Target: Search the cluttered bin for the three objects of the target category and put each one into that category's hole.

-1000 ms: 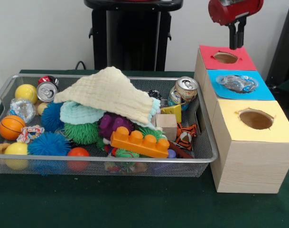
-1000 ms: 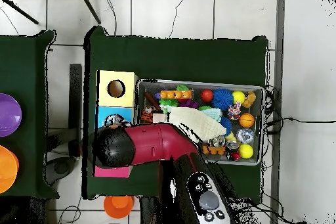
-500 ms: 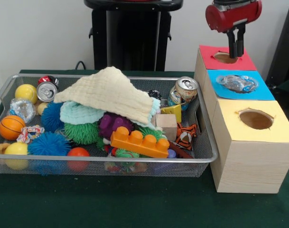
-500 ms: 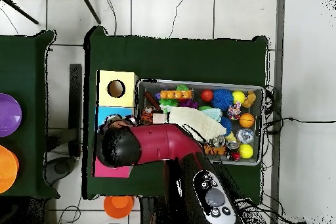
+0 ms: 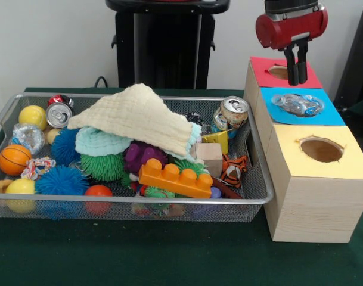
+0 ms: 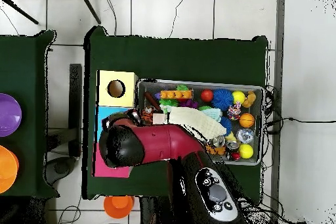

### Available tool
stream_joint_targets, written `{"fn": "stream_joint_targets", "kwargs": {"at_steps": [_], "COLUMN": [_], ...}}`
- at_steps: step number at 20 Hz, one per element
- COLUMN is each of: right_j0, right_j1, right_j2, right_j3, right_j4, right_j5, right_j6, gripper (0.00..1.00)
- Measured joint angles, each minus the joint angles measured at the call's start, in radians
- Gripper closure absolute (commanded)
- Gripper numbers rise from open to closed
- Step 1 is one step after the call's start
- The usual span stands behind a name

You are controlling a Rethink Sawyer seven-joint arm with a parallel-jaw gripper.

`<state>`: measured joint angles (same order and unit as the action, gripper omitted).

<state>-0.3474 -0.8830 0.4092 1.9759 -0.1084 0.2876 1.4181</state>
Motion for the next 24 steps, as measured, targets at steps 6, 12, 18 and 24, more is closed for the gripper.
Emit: {"fn": "stream_joint_targets", "kwargs": {"at_steps": [6,12,18,24], "right_j0": [0.0,0.0,0.0,0.001], "right_j1": [0.032,0.056,0.07,0.069], "right_j2": [0.0,0.0,0.0,0.002], "right_j3": [0.005,0.009,0.018,0.029], "right_j4": [-0.018,-0.027,-0.027,-0.027], "right_j5": [0.0,0.0,0.0,-0.001], "right_j6": [0.0,0.0,0.0,0.0], "gripper": [1.0,1.0,1.0,1.0]}}
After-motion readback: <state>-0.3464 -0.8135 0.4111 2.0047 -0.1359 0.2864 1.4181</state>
